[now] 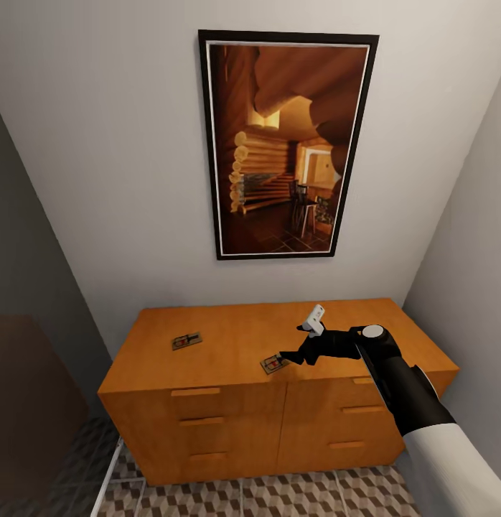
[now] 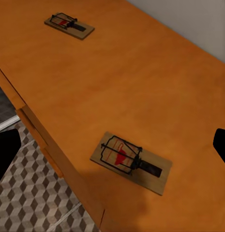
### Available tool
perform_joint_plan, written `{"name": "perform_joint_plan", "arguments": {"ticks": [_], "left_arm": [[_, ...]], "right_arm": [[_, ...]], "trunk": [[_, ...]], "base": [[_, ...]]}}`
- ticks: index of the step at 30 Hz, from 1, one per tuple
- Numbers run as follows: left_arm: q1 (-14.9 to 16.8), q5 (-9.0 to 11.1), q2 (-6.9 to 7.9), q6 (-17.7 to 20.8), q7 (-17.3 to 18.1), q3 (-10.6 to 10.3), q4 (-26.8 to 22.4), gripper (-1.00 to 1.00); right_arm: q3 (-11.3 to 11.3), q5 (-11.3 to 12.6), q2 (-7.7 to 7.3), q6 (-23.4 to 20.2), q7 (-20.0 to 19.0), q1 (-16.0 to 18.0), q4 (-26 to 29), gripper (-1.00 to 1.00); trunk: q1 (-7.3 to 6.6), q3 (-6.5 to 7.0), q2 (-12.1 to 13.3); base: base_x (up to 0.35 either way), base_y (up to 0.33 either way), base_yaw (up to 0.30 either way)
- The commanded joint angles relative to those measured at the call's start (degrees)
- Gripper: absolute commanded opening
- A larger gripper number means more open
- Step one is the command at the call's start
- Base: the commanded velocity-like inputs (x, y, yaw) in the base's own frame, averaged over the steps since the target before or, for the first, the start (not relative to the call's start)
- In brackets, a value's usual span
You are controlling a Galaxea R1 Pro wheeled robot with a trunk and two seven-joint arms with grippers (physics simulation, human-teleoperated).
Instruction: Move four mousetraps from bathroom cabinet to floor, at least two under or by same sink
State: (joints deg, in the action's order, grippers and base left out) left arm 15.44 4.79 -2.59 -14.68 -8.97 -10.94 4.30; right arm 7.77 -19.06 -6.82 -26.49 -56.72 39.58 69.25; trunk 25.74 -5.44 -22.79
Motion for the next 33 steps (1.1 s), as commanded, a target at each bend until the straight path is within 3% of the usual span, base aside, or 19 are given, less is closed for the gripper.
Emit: {"name": "perform_joint_plan", "arguments": {"ticks": [1, 33], "left_arm": [[0.10, 0.49, -0.05, -0.43, -0.09, -0.49, 0.27, 1.00], [-0.03, 0.49, -0.05, -0.43, -0.03, -0.49, 0.27, 1.00]], "right_arm": [[0.05, -0.28, -0.03, -0.32, -0.23, 0.06, 0.09, 1.00], [0.13, -0.10, -0.06, -0.08, -0.31, 0.06, 0.09, 1.00]], "trunk": [[0.04, -0.13, -0.13], [0.04, -1.24, -0.13]], "base": [[0.000, -0.002, 0.000], [0.000, 0.000, 0.000]]}}
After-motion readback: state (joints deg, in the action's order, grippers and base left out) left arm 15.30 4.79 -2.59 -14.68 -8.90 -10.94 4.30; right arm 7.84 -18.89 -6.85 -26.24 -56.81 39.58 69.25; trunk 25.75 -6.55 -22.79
